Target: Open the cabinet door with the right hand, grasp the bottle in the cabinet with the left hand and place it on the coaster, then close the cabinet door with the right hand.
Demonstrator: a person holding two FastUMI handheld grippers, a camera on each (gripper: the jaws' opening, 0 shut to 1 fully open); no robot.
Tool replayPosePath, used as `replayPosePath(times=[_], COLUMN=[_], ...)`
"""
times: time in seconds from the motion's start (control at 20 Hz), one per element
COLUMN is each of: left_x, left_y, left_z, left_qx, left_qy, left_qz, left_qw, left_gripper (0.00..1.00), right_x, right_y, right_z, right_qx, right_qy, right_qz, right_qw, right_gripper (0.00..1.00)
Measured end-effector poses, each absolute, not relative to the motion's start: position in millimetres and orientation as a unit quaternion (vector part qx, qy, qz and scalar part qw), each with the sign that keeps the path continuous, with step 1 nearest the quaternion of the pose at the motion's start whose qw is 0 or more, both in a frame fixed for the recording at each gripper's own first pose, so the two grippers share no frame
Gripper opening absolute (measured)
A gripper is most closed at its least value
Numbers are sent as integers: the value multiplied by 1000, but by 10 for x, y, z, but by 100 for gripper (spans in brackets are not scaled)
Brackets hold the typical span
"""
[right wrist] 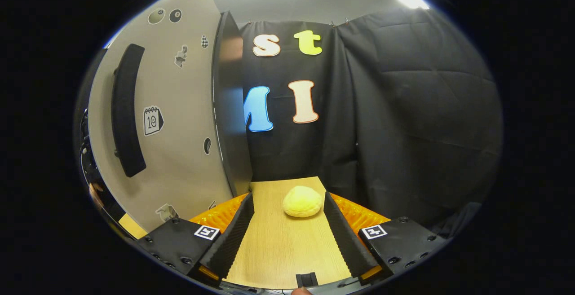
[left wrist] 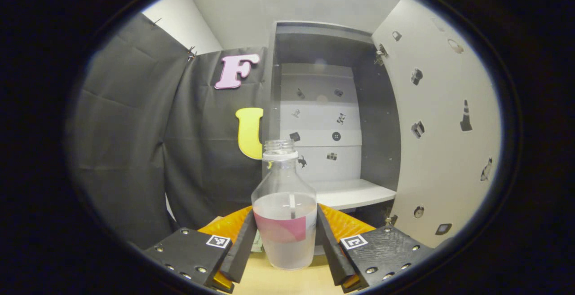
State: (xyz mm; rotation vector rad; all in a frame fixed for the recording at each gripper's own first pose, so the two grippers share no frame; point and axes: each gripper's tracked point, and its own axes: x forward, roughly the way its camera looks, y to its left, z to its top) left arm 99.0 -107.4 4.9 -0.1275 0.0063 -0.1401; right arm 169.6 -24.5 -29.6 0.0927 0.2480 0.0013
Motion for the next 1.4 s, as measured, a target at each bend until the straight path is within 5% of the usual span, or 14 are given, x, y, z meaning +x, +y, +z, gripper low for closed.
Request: replayPosePath(times=[0.85,1.4], left_x=[128,107], left_y=[-455,-385], left_z=[-1240,-2395], left_qx=[-99,-98], left_qy=[41,102], left_qz=[-32,-5], left_qw=[994,990], left_gripper=[71,74], right_x=[1386,1403], right_y=[-325,-315], right_z=[-309,-393], right_qx=[36,-6], right_qy=[122,140], right_qz=[-28,-42], right_qw=[992,989], right_gripper=[98,98])
